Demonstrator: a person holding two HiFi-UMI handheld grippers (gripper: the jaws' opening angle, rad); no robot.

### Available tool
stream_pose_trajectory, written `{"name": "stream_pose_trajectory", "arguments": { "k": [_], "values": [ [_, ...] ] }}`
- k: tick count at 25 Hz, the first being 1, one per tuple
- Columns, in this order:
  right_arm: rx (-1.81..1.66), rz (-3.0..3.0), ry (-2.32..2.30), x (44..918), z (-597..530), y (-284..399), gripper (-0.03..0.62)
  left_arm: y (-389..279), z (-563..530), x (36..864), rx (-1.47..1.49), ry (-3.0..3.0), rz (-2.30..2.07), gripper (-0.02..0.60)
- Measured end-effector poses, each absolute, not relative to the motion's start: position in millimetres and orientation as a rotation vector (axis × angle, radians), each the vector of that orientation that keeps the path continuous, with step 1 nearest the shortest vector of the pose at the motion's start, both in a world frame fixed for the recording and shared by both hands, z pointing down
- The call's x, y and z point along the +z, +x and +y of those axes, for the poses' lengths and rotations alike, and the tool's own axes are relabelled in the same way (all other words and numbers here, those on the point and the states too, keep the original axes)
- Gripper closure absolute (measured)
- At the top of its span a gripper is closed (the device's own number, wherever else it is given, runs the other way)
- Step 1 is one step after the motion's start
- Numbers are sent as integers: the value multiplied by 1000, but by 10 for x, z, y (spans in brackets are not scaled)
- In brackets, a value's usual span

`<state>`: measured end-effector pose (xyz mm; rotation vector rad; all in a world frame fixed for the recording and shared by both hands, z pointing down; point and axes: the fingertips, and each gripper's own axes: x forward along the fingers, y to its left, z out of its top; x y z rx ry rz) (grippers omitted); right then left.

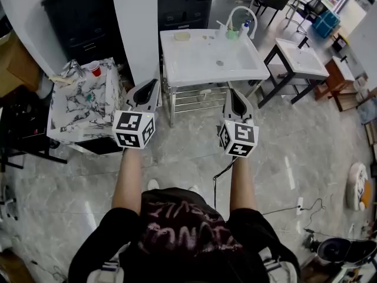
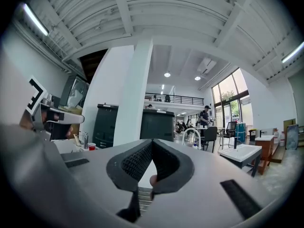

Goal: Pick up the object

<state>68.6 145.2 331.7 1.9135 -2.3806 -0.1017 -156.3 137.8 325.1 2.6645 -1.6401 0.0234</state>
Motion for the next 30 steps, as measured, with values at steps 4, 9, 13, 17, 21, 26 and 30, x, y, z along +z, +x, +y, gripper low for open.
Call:
{"name": "stream_pose_trajectory", "arguments": {
  "k": [4,9,13,17,21,26,30],
  "values": [
    [-102,-2364,1925,3348,1455,698,580,-1562,1374,3299,30,2661,-1626,565],
    [-90,-2355,1926,3362,1449,617,580,-1658,1363,3346,31,2651,-1616,565],
    [-96,-2345,1941,3368,1434,509,579,-1757,1338,3377,26,2661,-1593,565],
    [-114,-2327,1955,3359,1411,311,579,-1903,1284,3366,21,2681,-1561,565],
    [-115,-2304,1992,3346,1420,148,579,-2064,1238,3351,30,2707,-1526,565],
    [-99,-2272,2030,3441,1464,-11,579,-2230,1234,3421,64,2736,-1478,565],
    [-99,-2254,2046,3458,1367,-33,579,-2279,1137,3437,79,2750,-1457,565]
  ]
}}
